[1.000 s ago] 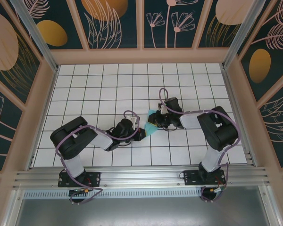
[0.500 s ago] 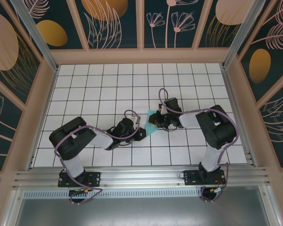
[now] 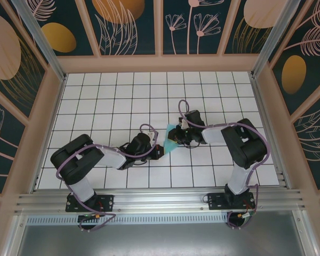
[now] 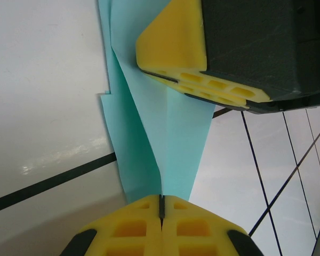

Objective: Fold a paper plane with a square sheet of paper (pick it up from the middle)
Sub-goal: Fourth fold the wing at the center of the table.

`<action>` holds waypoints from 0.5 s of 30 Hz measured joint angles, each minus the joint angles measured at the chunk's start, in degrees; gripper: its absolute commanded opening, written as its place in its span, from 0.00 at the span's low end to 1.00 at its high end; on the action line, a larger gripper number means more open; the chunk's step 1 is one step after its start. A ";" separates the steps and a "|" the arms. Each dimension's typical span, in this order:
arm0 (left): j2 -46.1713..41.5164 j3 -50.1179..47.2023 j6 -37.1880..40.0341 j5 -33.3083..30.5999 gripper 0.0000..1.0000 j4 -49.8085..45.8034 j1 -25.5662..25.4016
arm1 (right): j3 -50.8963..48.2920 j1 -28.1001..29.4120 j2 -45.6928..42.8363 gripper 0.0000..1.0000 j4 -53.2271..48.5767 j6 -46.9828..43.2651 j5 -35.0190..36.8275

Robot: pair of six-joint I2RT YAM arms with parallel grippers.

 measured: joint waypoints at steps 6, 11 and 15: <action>1.18 0.00 -0.02 1.18 0.00 0.28 0.20 | 1.14 0.39 0.48 0.21 -1.62 -0.87 0.20; 2.34 0.02 0.00 3.34 0.00 1.51 0.63 | 1.46 0.72 0.63 0.21 -1.97 -0.90 0.59; 2.43 0.07 0.22 4.22 0.00 1.51 0.94 | 1.68 0.92 0.63 0.21 -2.34 -1.07 1.14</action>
